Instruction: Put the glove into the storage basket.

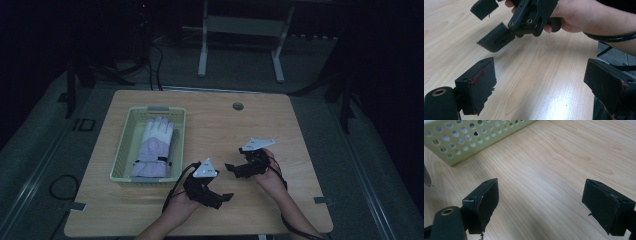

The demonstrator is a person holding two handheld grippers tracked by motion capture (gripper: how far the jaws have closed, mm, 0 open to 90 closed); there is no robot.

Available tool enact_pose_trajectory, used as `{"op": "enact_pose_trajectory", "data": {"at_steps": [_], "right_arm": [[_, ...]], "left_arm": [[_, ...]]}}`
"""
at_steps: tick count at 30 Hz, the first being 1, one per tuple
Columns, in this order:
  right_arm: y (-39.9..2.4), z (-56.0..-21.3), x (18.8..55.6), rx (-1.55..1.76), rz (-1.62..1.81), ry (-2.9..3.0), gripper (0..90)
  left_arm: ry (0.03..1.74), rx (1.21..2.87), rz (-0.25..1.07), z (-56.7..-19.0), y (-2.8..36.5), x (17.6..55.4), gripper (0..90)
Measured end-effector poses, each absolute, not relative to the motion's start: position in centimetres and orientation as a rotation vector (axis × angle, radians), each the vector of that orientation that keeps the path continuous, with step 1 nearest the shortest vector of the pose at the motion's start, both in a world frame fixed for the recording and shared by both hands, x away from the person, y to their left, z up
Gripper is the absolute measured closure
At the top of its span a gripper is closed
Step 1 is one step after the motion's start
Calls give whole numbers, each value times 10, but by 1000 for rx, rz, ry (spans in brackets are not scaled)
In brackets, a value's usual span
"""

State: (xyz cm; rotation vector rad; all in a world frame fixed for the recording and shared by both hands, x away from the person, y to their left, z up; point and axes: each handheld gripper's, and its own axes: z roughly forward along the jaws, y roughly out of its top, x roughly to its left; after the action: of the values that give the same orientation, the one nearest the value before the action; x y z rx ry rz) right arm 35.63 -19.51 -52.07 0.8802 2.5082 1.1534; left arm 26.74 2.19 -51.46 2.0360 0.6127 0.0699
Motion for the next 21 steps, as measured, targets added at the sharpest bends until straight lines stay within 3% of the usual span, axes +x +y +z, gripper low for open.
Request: {"op": "enact_pose_trajectory", "data": {"at_steps": [21], "right_arm": [[-237, -555, 334, 921, 1146, 2501, 137]], "left_arm": [[516, 2077, 41, -557, -1, 261, 108]]}}
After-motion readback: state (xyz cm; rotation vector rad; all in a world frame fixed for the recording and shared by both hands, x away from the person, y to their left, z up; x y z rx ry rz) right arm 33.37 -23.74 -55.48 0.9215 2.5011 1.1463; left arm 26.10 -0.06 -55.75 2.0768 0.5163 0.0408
